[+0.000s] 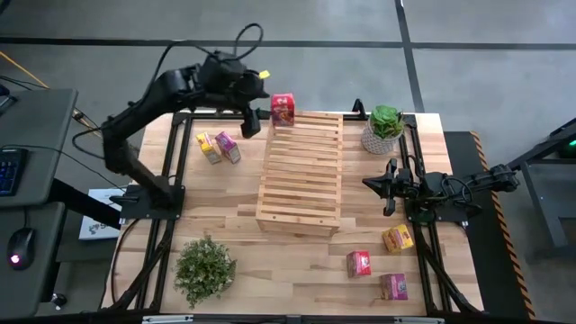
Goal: Stack cereal on shelf
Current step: Put the top red cereal box on the shelf
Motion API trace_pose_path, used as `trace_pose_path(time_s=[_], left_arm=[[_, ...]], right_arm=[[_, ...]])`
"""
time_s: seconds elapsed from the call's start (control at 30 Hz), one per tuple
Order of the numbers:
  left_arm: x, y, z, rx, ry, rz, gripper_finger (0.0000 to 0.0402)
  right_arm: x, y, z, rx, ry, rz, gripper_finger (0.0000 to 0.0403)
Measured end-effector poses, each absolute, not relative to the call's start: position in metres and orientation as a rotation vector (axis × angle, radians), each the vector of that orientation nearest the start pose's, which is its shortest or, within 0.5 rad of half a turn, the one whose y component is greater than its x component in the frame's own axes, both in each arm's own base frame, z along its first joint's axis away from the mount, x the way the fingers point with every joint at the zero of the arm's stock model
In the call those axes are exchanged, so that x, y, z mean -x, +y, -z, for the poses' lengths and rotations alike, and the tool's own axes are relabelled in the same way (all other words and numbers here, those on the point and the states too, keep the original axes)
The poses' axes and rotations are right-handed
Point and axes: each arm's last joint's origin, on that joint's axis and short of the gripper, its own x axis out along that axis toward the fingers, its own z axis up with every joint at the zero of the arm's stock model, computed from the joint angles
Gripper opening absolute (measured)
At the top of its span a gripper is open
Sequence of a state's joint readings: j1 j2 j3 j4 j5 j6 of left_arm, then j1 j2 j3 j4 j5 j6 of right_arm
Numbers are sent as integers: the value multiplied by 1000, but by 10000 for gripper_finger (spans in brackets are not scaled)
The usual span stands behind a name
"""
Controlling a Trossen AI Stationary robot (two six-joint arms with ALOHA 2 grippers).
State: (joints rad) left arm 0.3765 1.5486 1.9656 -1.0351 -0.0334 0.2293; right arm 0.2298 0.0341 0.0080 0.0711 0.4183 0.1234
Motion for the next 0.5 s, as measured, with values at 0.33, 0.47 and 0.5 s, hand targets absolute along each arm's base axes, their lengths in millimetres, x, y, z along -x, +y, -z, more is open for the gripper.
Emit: trace_pose_path(time_s=[0.33,0.47,0.5], left_arm=[[-241,93,-381,-176,374,-355,230],[-220,83,-352,-201,199,-355,230],[-215,80,-345,-198,146,-340,230]], right_arm=[[-97,11,-170,-137,-54,183,0],[-97,11,-170,-144,-55,183,0],[-97,11,-171,-174,-59,182,0]])
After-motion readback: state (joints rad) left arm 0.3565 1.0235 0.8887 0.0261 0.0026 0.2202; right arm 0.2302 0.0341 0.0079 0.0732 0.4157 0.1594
